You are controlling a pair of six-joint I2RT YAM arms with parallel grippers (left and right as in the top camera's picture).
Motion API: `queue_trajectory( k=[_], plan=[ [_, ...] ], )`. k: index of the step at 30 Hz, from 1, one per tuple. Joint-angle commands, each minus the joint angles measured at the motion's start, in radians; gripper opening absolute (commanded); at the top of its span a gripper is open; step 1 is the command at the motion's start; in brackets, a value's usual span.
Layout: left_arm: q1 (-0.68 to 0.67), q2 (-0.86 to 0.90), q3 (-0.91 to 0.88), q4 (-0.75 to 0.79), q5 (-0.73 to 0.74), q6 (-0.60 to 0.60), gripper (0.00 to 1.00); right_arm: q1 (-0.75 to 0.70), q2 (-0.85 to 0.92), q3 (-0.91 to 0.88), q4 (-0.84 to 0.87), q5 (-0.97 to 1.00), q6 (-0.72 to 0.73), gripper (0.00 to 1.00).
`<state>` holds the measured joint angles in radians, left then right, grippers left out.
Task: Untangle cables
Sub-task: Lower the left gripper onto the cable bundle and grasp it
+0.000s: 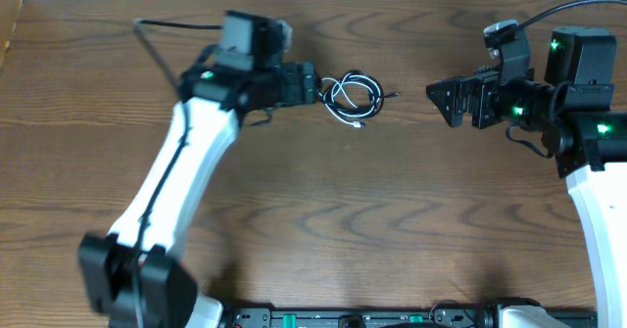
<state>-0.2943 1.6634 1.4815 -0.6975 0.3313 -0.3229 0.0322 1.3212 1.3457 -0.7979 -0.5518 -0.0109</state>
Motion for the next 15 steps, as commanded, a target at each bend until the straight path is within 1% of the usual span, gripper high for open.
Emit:
queue_trajectory(
  k=[1,3,6,11,15],
  plan=[
    [-0.039,0.093,0.08,0.004,-0.067,-0.168,0.82,0.004,-0.005,0.019,-0.005,-0.015,-0.008,0.98],
    [-0.055,0.152,0.105,0.004,-0.092,-0.233,0.75,0.004,-0.005,0.019,-0.006,-0.015,-0.008,0.95],
    [-0.076,0.227,0.116,0.026,-0.113,-0.322,0.68,0.004,-0.005,0.019,-0.006,-0.015,-0.004,0.9],
    [-0.117,0.328,0.116,0.108,-0.115,-0.411,0.63,0.005,-0.005,0.018,-0.008,-0.015,0.008,0.78],
    [-0.149,0.404,0.116,0.191,-0.114,-0.468,0.6,0.005,-0.005,0.012,-0.02,-0.014,0.022,0.75]
  ],
)
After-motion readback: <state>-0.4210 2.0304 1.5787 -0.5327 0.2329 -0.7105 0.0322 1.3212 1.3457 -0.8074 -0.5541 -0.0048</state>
